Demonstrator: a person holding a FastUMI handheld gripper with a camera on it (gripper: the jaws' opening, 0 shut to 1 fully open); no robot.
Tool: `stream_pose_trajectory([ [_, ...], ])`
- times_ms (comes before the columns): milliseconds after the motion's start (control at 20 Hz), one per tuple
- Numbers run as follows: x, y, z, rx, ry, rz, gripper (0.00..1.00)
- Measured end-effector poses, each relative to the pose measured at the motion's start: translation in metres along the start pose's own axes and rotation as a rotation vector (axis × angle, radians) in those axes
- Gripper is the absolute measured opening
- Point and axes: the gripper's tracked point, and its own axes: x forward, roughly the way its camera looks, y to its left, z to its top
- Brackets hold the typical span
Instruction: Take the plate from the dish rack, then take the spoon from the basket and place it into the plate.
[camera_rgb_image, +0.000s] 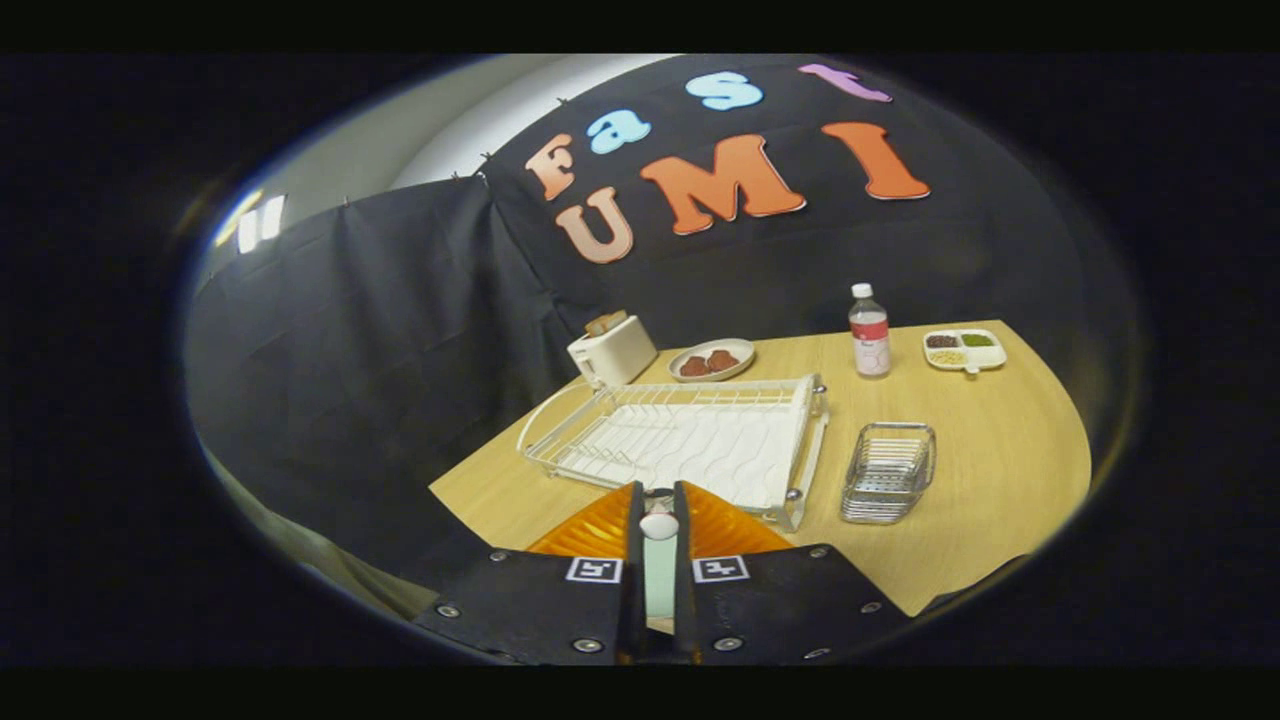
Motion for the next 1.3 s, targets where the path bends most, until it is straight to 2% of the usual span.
stream_pose_trajectory([
  [350, 0.041, 0.009, -0.045, -0.021, 0.106, 0.051, 0.11],
  [550, 0.055, 0.013, -0.055, -0.041, 0.122, 0.06, 0.11],
  [1050, 0.056, 0.005, -0.073, 0.016, 0.163, 0.034, 0.18],
  [1300, 0.053, 0.0, -0.062, 0.065, 0.136, 0.013, 0.22],
])
